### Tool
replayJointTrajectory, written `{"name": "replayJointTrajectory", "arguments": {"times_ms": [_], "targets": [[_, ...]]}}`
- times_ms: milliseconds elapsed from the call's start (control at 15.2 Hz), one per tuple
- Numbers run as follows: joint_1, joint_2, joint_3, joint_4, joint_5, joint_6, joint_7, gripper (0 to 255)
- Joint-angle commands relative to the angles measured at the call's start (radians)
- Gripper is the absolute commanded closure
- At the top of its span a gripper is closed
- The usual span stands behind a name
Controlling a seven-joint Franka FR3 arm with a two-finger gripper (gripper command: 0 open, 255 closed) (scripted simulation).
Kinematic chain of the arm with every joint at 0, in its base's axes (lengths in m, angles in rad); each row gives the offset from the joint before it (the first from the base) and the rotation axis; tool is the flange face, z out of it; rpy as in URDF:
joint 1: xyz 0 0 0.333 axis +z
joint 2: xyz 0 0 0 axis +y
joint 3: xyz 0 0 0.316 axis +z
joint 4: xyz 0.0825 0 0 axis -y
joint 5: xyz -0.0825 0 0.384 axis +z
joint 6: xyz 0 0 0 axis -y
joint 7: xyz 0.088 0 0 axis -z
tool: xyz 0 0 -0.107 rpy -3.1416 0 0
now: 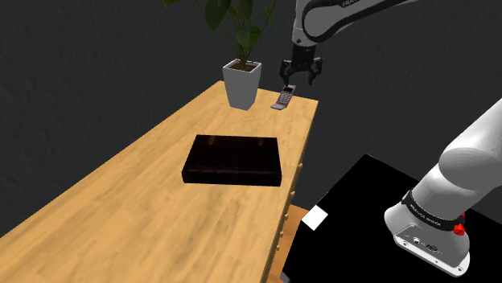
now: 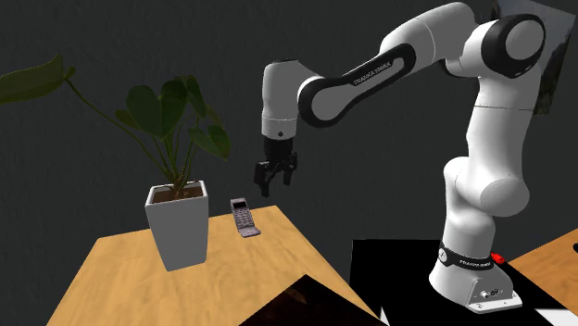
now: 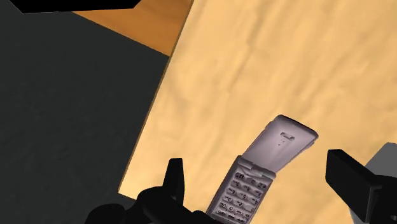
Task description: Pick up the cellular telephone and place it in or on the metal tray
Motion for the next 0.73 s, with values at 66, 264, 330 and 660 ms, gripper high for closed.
{"name": "replayJointTrajectory", "arguments": {"times_ms": [66,264,330,660], "targets": [[-0.015,0.114,-0.007,0.07,-0.028,0.043,0.091,0],[-0.023,0.221,-0.023,0.15,-0.05,0.071,0.172,0],[-0.024,0.257,-0.03,0.178,-0.056,0.078,0.197,0],[-0.031,0.43,-0.07,0.331,-0.071,0.104,0.309,0]]}}
